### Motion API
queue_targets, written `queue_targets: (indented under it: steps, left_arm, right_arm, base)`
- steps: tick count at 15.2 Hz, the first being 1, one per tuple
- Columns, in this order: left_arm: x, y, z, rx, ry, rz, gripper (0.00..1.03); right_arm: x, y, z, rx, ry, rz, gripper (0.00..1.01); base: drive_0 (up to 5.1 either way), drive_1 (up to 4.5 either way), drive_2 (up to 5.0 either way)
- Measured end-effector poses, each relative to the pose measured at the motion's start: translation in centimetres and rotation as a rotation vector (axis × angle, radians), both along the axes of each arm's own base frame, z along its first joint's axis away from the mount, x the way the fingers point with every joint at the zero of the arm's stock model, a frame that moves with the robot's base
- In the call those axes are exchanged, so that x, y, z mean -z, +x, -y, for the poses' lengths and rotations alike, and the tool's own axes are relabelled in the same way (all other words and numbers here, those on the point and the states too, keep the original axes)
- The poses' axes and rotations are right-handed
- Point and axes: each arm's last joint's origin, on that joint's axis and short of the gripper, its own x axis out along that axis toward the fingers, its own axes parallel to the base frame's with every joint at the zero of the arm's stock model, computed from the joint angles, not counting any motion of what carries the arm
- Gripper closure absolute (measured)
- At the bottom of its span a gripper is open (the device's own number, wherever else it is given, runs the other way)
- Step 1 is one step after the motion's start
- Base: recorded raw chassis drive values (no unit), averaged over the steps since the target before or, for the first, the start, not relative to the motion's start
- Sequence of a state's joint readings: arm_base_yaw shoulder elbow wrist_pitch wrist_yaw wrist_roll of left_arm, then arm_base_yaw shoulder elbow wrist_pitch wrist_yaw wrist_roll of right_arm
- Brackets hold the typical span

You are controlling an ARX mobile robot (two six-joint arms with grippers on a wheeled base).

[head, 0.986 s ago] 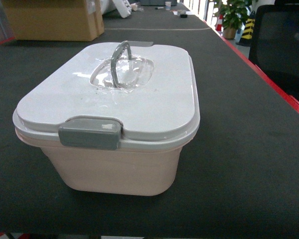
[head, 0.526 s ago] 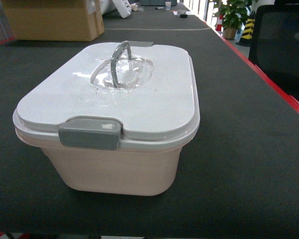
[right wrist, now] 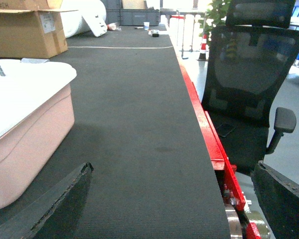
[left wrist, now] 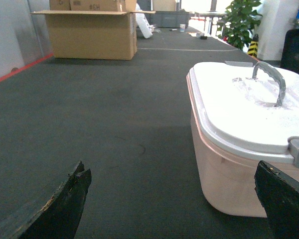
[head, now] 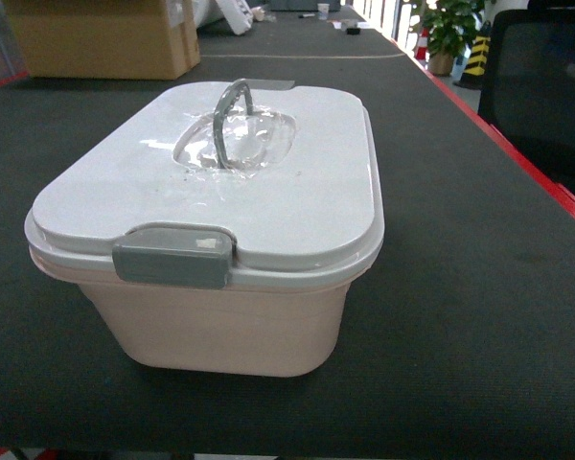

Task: Pick capacitor and pack into box

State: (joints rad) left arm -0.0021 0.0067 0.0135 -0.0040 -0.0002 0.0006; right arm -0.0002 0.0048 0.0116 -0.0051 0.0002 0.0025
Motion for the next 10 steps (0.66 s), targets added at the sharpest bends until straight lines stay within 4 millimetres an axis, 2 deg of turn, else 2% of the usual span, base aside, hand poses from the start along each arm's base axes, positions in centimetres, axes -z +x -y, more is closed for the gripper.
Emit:
queue_targets:
  steps: [10]
  left_arm:
    - [0.00, 0.00, 0.00, 0.000, 0.000, 0.000, 0.05]
  right_arm:
    - [0.00, 0.00, 0.00, 0.000, 0.000, 0.000, 0.03]
  base:
    - [0.0, 0.00, 0.0]
